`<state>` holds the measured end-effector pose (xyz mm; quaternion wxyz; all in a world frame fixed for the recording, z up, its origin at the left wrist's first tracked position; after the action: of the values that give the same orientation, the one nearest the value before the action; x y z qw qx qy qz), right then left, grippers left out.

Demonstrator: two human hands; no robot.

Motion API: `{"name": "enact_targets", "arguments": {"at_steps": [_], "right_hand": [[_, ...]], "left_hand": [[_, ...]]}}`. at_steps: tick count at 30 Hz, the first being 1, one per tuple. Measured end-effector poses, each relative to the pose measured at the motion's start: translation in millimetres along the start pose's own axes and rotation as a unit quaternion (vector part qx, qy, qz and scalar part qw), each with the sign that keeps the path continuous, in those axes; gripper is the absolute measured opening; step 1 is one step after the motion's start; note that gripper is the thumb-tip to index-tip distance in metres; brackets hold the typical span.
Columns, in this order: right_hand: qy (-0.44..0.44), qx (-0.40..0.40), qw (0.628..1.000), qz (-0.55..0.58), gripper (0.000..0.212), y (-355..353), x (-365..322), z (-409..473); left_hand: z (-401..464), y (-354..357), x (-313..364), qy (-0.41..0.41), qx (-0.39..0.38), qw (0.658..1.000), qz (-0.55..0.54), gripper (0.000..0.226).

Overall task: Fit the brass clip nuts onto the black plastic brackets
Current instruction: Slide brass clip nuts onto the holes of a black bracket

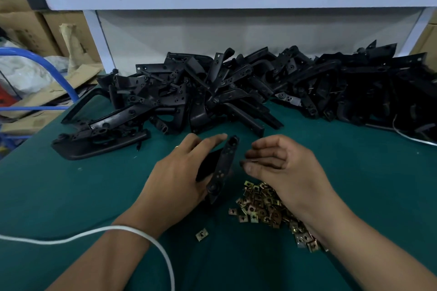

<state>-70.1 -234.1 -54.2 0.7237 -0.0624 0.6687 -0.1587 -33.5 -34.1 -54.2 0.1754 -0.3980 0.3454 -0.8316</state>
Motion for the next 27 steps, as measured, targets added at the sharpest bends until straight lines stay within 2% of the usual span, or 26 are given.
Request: {"name": "enact_targets", "arguments": {"at_steps": [3, 11, 17, 27], "right_hand": [[0.004, 0.009, 1.0, -0.003, 0.051, -2.3, 0.4, -0.5], [-0.013, 0.05, 0.998, -0.034, 0.061, -5.5, -6.1, -8.7], [-0.039, 0.039, 0.995, -0.079, 0.05, -6.5, -14.4, -13.3], [-0.067, 0.044, 0.996, -0.049, 0.035, -3.8, -15.7, -12.4]], "left_hand": [[0.1, 0.1, -1.7, 0.002, 0.0, 1.0, 0.002, 0.059], [0.6, 0.6, -5.3, 0.003, 0.002, 1.0, -0.004, 0.05], [0.1, 0.6, -4.9, 0.005, 0.004, 1.0, -0.009, 0.046], [0.7, 1.6, -9.2, 0.006, 0.013, 1.0, -0.004, 0.046]]}}
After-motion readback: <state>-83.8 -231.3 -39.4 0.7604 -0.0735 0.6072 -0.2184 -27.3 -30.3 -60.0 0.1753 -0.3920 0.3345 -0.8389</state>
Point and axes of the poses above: each hand's wrist, its own z-axis towards the middle knuckle, its own y-axis out of the palm, x = y × z, the point moved 6 cm from there along z, towards the middle knuckle, and after that the axes turned 13 degrees about -z, right-handed, at the moved point
